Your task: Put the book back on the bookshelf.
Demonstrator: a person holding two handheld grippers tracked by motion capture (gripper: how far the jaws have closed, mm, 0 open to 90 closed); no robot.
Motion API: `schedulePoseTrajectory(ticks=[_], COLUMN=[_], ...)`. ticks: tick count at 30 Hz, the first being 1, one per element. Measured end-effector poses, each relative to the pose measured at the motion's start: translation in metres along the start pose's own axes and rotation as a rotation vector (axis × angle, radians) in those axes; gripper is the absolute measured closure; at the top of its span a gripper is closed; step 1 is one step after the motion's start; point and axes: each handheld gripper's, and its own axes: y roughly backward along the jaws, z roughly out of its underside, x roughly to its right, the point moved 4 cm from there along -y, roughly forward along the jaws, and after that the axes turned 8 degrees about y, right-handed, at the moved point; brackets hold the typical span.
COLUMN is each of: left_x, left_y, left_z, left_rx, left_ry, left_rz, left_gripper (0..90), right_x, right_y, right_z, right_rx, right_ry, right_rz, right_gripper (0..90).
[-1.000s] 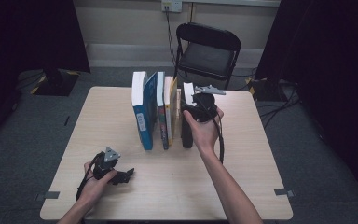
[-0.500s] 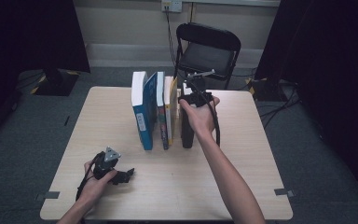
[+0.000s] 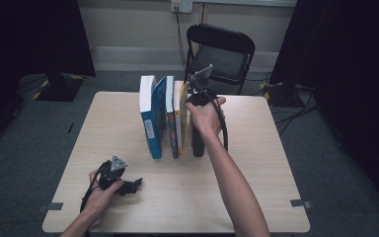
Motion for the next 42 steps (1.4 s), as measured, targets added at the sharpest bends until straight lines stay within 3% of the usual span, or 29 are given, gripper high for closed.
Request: schedulePoseTrajectory(ticks=[4, 8, 20, 25, 32, 42], left_x=[0.000, 0.000, 0.000, -0.001, -0.001, -0.001], left_y=[0.000, 0.001, 0.001, 0.001, 0.001, 0.001], left_z=[0.000, 0.000, 0.000, 0.000, 0.000, 0.000], left_rx=[-0.002, -0.007, -0.006, -0.013, -0.013, -0.007], left_ry=[-0.001, -0.003, -0.002, -0.015, -0.014, -0.012], left_rz=[0.002, 0.002, 0.004, 0.003, 0.004, 0.003], left_gripper=[3.8, 3.8, 4.1, 4.3, 4.3, 4.4], right_x=[-0.002, -0.001, -0.001, 0.006, 0.010, 0.003], right_y=[-0.005, -0.004, -0.002, 0.002, 0.007, -0.011], right_z=[-0.001, -0.003, -0.002, -0.004, -0.011, -0.015], right_rx=[-0.028, -0.051, -0.011, 0.018, 0.027, 0.016], right_ry=[0.000, -0.021, -0.076, -0.086, -0.062, -0.031], right_rz=[0.027, 0.004, -0.002, -0.007, -0.015, -0.012], right_gripper=[48.6, 51.0, 54.4, 54.5, 54.5, 54.4])
